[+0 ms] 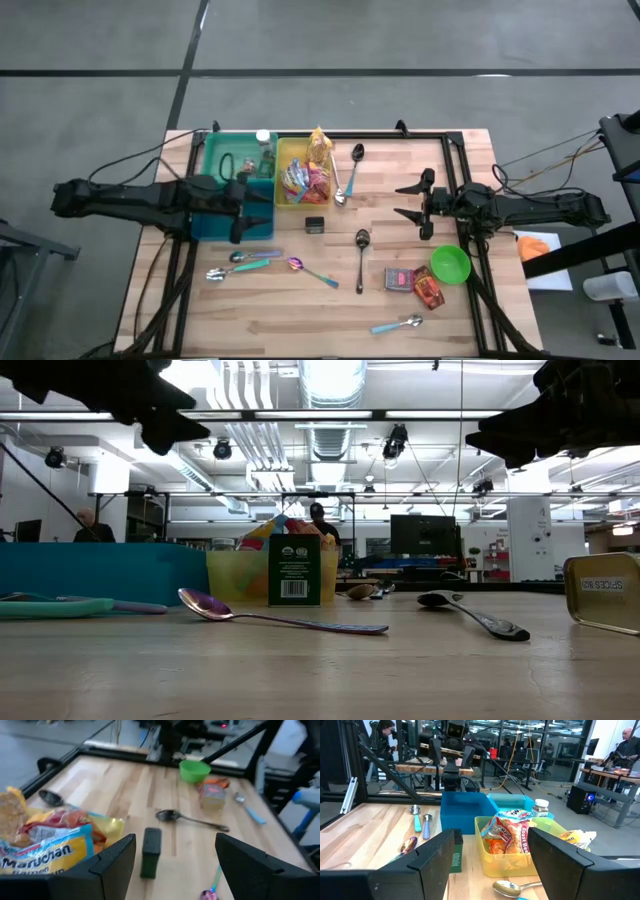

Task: Pick & Place Food Item
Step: Put the green spice can into the green bin

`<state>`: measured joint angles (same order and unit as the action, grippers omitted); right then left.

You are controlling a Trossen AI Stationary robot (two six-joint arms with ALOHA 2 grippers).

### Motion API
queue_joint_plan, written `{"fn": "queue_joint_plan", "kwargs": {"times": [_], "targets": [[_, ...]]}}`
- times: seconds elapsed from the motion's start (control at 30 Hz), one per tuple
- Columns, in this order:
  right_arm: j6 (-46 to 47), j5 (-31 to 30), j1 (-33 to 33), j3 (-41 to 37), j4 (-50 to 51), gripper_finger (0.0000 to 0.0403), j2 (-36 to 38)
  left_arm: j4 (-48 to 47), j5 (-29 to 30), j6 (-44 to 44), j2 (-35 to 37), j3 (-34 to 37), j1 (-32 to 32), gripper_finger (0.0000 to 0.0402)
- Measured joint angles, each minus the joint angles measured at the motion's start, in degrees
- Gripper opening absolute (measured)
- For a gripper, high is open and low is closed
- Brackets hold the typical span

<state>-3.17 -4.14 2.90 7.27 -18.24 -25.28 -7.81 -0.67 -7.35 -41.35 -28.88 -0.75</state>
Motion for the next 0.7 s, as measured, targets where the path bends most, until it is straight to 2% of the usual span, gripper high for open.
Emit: {"fn": "queue_joint_plan", "kwargs": {"times": [0.23, 0.47, 0.7], "targets": [[0.10, 0.00, 0.01, 0.00, -0.01, 0.0251, 0.00, -1.00, 1.05, 1.57, -13.08, -8.26, 1.49, 0.0276], [-0.01, 0.00, 0.02, 0.00, 0.00, 0.0251, 0.00, -11.83, 1.34, 2.56, -24.96, -20.67, 2.80, 0.0276], [0.12, 0.00, 0.01, 0.00, 0.00, 0.0251, 0.00, -15.68, 2.64, 1.53, -36.06, -29.36, 3.42, 0.0276]]}}
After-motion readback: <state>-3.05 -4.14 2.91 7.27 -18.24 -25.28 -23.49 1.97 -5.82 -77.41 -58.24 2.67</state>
